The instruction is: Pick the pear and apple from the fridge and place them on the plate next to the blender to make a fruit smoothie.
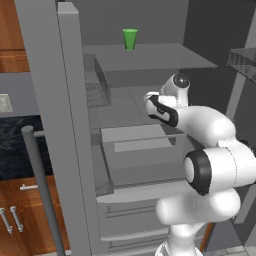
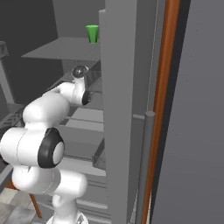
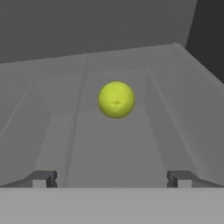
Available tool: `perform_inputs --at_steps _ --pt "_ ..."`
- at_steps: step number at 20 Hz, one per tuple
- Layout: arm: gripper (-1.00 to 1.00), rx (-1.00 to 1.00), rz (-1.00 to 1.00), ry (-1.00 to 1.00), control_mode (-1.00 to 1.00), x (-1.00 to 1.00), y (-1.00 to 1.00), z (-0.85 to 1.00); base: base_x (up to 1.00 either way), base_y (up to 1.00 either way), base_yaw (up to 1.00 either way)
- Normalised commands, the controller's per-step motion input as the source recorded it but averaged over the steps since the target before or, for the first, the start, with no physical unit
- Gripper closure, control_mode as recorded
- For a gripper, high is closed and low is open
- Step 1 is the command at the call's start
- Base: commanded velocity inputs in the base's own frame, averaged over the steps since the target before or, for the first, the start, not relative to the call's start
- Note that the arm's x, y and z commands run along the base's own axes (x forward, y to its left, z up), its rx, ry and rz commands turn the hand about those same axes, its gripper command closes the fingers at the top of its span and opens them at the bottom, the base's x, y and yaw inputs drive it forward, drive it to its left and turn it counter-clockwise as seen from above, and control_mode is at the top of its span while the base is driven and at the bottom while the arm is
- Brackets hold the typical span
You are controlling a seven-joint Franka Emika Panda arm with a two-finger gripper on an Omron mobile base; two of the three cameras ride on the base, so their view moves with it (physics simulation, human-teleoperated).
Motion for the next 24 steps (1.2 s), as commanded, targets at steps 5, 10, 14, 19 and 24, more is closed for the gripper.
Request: perform_inputs --at_steps 5,10,14,19,24 --pt "-1.00 0.00 0.00 0.01 -1.00 0.50 0.00 -0.18 0.00 0.00 0.00" --pt "-1.00 0.00 0.00 0.03 -1.00 0.47 0.00 -0.16 0.00 0.00 0.00" --pt "-1.00 0.00 0.00 0.03 -1.00 0.43 0.00 -0.16 0.00 0.00 0.00" --pt "-1.00 0.00 0.00 0.06 -1.00 0.43 0.00 -0.20 0.00 0.00 0.00" --pt "-1.00 0.00 0.00 0.03 -1.00 0.43 0.00 -0.17 0.00 0.00 0.00"
